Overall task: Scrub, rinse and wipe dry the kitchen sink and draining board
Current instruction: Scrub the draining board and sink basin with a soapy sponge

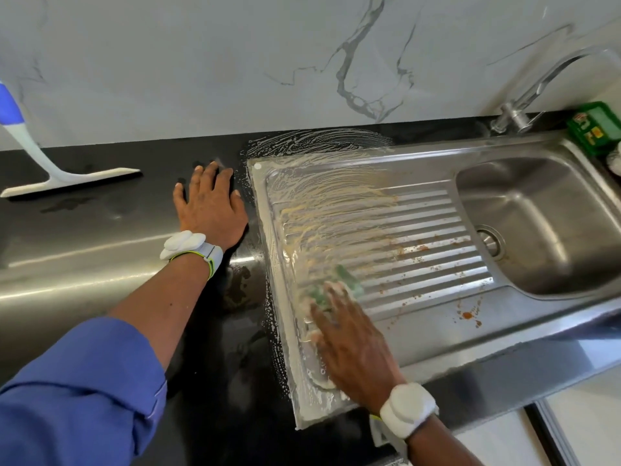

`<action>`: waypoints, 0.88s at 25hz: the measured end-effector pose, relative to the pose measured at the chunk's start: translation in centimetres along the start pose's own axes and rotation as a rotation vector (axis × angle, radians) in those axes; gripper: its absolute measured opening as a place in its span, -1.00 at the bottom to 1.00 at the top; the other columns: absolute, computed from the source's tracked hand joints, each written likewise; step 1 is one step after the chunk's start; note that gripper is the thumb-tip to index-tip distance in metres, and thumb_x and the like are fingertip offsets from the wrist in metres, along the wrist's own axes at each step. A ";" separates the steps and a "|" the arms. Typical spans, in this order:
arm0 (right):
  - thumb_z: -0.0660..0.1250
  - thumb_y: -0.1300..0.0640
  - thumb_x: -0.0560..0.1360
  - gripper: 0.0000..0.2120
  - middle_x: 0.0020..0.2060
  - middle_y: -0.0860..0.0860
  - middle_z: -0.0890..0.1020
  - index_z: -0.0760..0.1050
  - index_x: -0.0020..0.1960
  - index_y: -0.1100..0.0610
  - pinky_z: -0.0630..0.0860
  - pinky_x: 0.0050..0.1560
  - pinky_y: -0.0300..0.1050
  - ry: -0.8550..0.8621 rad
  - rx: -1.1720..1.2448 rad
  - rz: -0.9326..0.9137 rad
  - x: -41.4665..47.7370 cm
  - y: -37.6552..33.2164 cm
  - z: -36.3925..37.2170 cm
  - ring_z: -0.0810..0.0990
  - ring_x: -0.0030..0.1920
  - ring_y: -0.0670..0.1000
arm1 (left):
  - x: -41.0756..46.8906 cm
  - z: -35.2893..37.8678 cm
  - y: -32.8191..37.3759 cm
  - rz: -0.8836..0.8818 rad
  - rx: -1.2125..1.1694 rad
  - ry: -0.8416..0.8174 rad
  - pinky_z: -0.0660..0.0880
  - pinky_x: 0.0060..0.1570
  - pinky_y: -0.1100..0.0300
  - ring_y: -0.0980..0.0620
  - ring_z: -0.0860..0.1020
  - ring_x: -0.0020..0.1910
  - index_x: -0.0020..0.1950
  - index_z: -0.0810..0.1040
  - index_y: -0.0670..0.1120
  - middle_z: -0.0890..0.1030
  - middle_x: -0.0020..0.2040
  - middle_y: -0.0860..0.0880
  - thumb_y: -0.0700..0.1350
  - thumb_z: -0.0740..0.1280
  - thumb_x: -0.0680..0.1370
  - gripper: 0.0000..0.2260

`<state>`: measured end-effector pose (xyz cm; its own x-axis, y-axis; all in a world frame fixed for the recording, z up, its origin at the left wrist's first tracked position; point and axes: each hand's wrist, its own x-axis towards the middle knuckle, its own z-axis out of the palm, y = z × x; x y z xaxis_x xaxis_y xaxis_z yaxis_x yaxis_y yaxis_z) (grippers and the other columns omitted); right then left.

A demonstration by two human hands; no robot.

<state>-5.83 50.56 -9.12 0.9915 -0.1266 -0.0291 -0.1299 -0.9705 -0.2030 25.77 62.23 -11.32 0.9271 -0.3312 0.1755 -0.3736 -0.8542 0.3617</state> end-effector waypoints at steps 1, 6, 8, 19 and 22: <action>-0.07 -0.04 0.70 -0.50 0.60 0.12 0.16 0.13 0.61 0.08 0.20 0.55 0.15 0.012 0.021 0.098 -0.5 1.8 -0.3 0.09 0.60 0.12 | -0.1 0.1 -0.1 -0.005 -0.007 0.008 0.03 0.55 -0.28 -0.10 0.19 0.62 0.51 0.39 0.03 0.34 0.58 -0.04 0.03 0.16 0.64 -0.58; 0.06 0.17 0.64 -0.50 0.48 0.27 0.36 0.23 0.54 0.31 0.41 0.38 0.26 0.117 0.019 0.174 2.3 1.6 0.3 0.29 0.51 0.27 | -0.2 -0.2 -0.2 -0.001 0.004 0.025 0.07 0.53 -0.30 -0.12 0.23 0.60 0.48 0.41 0.02 0.37 0.56 -0.05 0.03 0.18 0.63 -0.59; 0.04 0.11 0.67 -0.52 0.55 0.13 0.29 0.25 0.56 0.20 0.30 0.49 0.16 0.028 0.030 -0.009 -0.6 -0.7 1.0 0.19 0.58 0.14 | -0.1 -0.1 -0.2 0.013 0.012 0.007 0.08 0.53 -0.30 -0.13 0.22 0.60 0.48 0.41 0.02 0.37 0.57 -0.06 0.03 0.17 0.64 -0.59; 0.11 0.13 0.66 -0.54 0.53 0.12 0.33 0.30 0.54 0.17 0.30 0.49 0.21 0.099 0.009 -0.061 -4.4 0.2 0.8 0.23 0.56 0.14 | -4.6 -1.5 -0.2 0.065 -0.014 -0.036 0.12 0.53 -0.25 -0.12 0.19 0.62 0.48 0.44 -0.07 0.39 0.56 -0.06 -0.01 0.17 0.67 -0.61; 0.05 0.08 0.63 -0.48 0.55 0.20 0.26 0.26 0.55 0.23 0.22 0.50 0.27 0.155 0.060 0.428 -3.8 6.9 -0.6 0.19 0.56 0.24 | -7.4 -1.5 -0.4 0.076 -0.024 -0.030 0.13 0.55 -0.21 -0.11 0.20 0.62 0.50 0.43 -0.10 0.39 0.56 -0.08 -0.04 0.14 0.69 -0.61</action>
<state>-10.46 44.18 -9.83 0.8365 -0.5474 0.0233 -0.5234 -0.8110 -0.2615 19.00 65.61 -11.40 0.8963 -0.4069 0.1761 -0.4433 -0.8163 0.3702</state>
